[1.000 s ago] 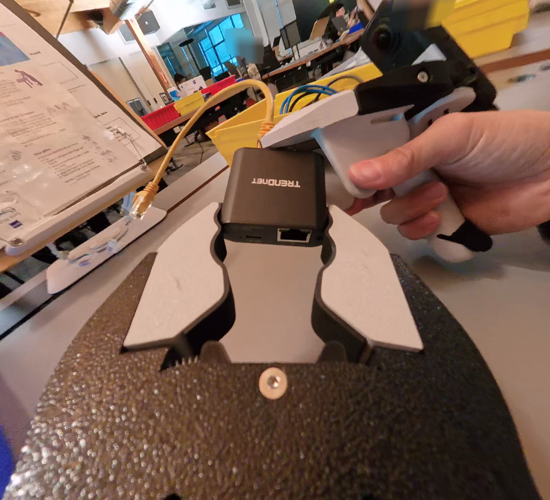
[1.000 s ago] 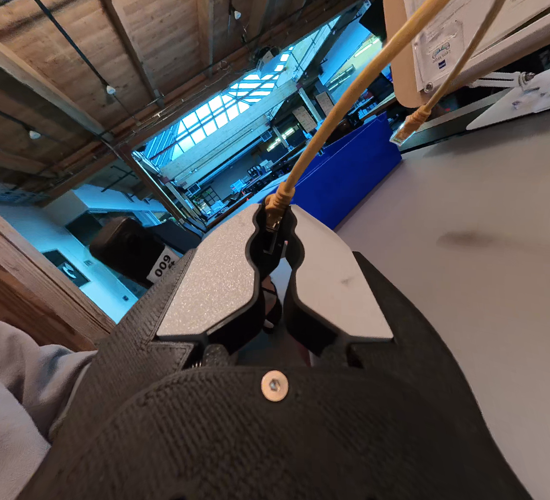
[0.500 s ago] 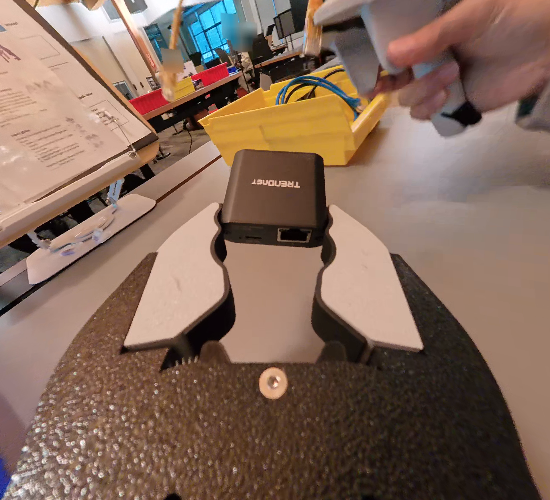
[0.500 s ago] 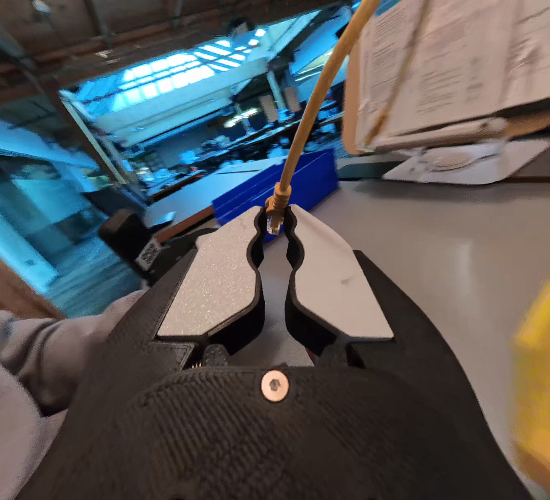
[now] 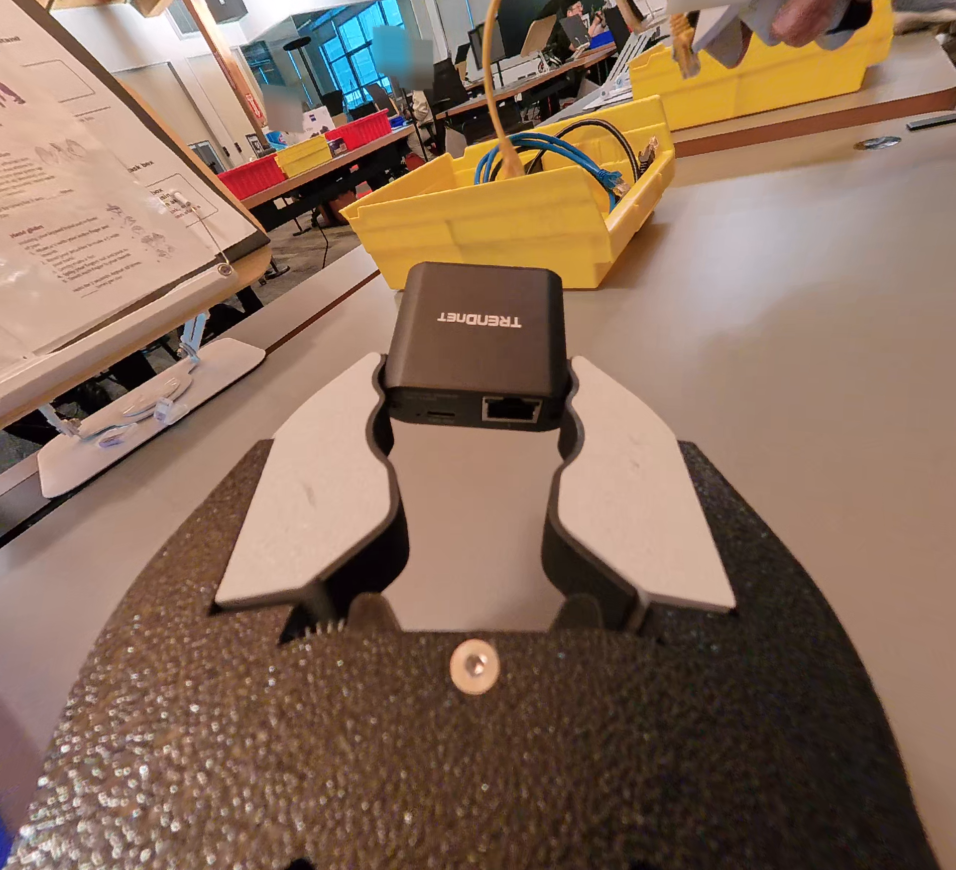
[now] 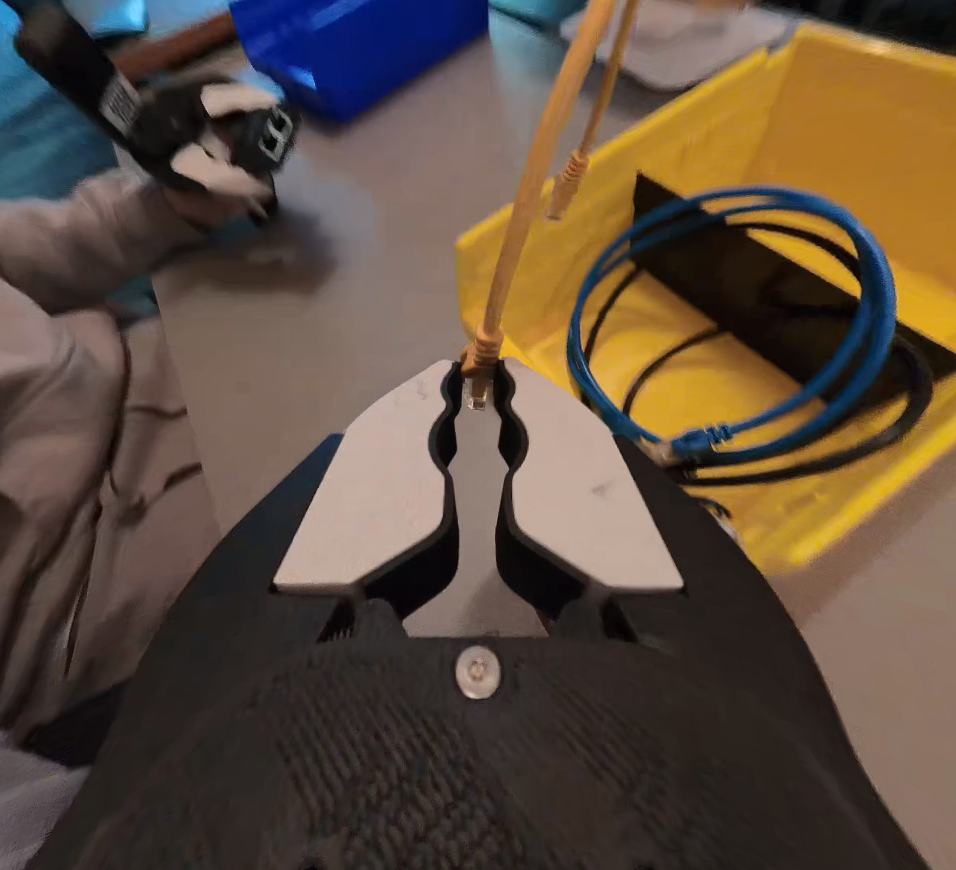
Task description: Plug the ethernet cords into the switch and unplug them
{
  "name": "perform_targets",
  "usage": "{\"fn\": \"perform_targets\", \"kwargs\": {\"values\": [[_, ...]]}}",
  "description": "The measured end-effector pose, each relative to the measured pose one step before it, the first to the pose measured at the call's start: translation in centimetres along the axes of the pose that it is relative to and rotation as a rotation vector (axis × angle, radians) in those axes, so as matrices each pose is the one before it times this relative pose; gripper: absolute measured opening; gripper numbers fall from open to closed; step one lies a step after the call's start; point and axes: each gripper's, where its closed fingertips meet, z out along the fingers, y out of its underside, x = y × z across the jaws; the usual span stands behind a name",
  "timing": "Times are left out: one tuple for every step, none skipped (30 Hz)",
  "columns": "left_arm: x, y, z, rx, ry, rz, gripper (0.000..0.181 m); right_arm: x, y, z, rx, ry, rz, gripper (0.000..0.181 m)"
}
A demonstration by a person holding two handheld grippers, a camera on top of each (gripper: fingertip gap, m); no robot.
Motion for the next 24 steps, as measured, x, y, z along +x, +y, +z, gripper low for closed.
{"fn": "perform_targets", "kwargs": {"values": [[-0.01, 0.028, 0.028, -0.0024, -0.0002, 0.0003, 0.061, 0.594, 0.624, -0.266, -0.0508, -0.0098, 0.0153, 0.012], [-0.002, 0.03, 0.022, -0.0024, -0.0012, 0.0015, 0.061, 0.24, 0.318, -0.098, -0.0329, -0.0345, 0.021, 0.012], [0.04, 0.021, 0.021, -0.0019, 0.0013, 0.002, 0.061, 0.462, 0.069, 0.041, -0.0247, -0.0145, 0.0184, 0.012], [0.028, 0.021, 0.009, -0.0018, 0.0005, 0.0019, 0.061, 1.015, 0.039, 0.113, -0.031, 0.0292, 0.0074, 0.012], [-0.011, 0.009, 0.015, -0.0009, -0.0024, 0.002, 0.061, 0.414, 0.193, 0.272, -0.0442, -0.0127, 0.0042, 0.012], [0.019, 0.014, 0.009, -0.0011, 0.0002, 0.0015, 0.061, 0.332, 0.032, 0.353, -0.0379, -0.0191, 0.0102, 0.012], [0.016, 0.003, 0.005, -0.0007, 0.0005, 0.0009, 0.061, 1.056, -0.373, 0.357, -0.0155, 0.0343, 0.0056, 0.012], [0.01, -0.005, -0.003, 0.0001, 0.0, 0.0004, 0.061, 1.395, -0.437, 0.347, -0.0094, 0.0613, 0.0083, 0.013], [0.01, 0.0, 0.0, 0.0, 0.0007, -0.0001, 0.061, 1.125, -0.088, 0.38, -0.0249, 0.0456, 0.0197, 0.013], [0.022, 0.001, 0.008, -0.0001, 0.0021, 0.0001, 0.061, 1.278, 0.083, 0.381, -0.0355, 0.0608, 0.0201, 0.018], [0.011, -0.007, -0.017, 0.0011, -0.0001, 0.0009, 0.061, 1.542, -0.023, 0.24, -0.0248, 0.0965, 0.0115, 0.031], [0.029, -0.024, -0.017, 0.0019, 0.002, 0.0008, 0.061, 0.808, -0.19, 0.107, -0.0048, 0.0652, -0.0003, 0.041], [0.058, -0.032, -0.018, 0.0023, 0.0056, -0.0003, 0.061, 0.189, -0.4, -0.003, 0.0163, 0.0338, -0.0174, 0.066], [0.065, -0.025, -0.02, 0.0023, 0.0068, -0.002, 0.061, 0.073, -0.672, -0.177, 0.0397, 0.0367, -0.0422, 0.081], [0.077, -0.015, -0.008, 0.0017, 0.0103, -0.0041, 0.061, -0.177, -1.052, -0.345, 0.0683, 0.0316, -0.0486, 0.081], [0.077, -0.012, -0.007, 0.0013, 0.0115, -0.0059, 0.061, -0.441, -1.082, -0.398, 0.0722, 0.0205, -0.039, 0.081], [0.067, -0.021, -0.014, 0.0014, 0.0111, -0.0069, 0.061, -0.447, -0.875, -0.373, 0.0548, 0.019, -0.0308, 0.086], [0.1, -0.02, -0.01, 0.002, 0.0138, -0.006, 0.061, -0.732, -0.636, -0.305, 0.033, -0.0036, -0.0303, 0.089], [0.183, -0.015, -0.023, 0.0019, 0.0191, -0.0049, 0.061, -1.061, -0.792, -0.184, 0.0397, -0.0205, -0.0242, 0.093], [0.234, -0.023, -0.009, 0.0019, 0.0224, -0.0028, 0.061, -1.531, -1.021, 0.036, 0.0558, -0.0391, -0.0155, 0.095], [0.248, 0.0, 0.002, -0.0002, 0.0225, -0.004, 0.061, -2.099, -1.013, 0.334, 0.0548, -0.0637, -0.0179, 0.094], [0.223, 0.015, 0.014, -0.0017, 0.0218, -0.0067, 0.061, -2.516, -0.943, 0.631, 0.0476, -0.0755, -0.0303, 0.092], [0.262, -0.004, -0.006, -0.001, 0.0255, -0.0112, 0.061, -2.606, -1.09, 1.034, 0.0576, -0.0687, -0.0358, 0.092], [0.282, -0.05, -0.011, 0.0019, 0.0266, -0.0134, 0.061, -2.641, -0.934, 1.357, 0.0482, -0.0669, -0.0417, 0.091]]}}
